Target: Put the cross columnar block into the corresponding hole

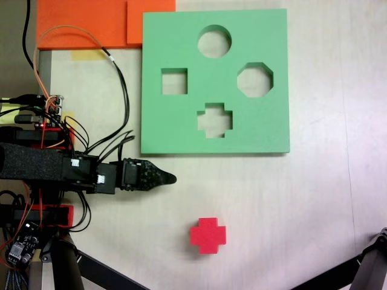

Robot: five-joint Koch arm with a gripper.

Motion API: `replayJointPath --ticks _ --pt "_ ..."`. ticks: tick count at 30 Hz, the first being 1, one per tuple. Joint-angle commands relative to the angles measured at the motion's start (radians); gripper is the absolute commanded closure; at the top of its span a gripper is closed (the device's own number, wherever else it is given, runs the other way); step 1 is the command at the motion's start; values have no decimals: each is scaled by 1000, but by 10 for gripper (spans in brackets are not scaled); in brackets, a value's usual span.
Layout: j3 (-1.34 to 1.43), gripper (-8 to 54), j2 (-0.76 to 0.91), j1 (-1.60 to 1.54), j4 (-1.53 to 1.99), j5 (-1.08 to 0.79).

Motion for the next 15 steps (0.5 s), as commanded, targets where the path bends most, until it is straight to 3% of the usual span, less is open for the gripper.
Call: replayJointPath --ticks 1,11,13,15 --pt "71 116 57 -3 5 28" --pt "71 122 57 9 5 40" --pt "71 125 57 20 2 198" --pt "63 127 57 8 -3 518"
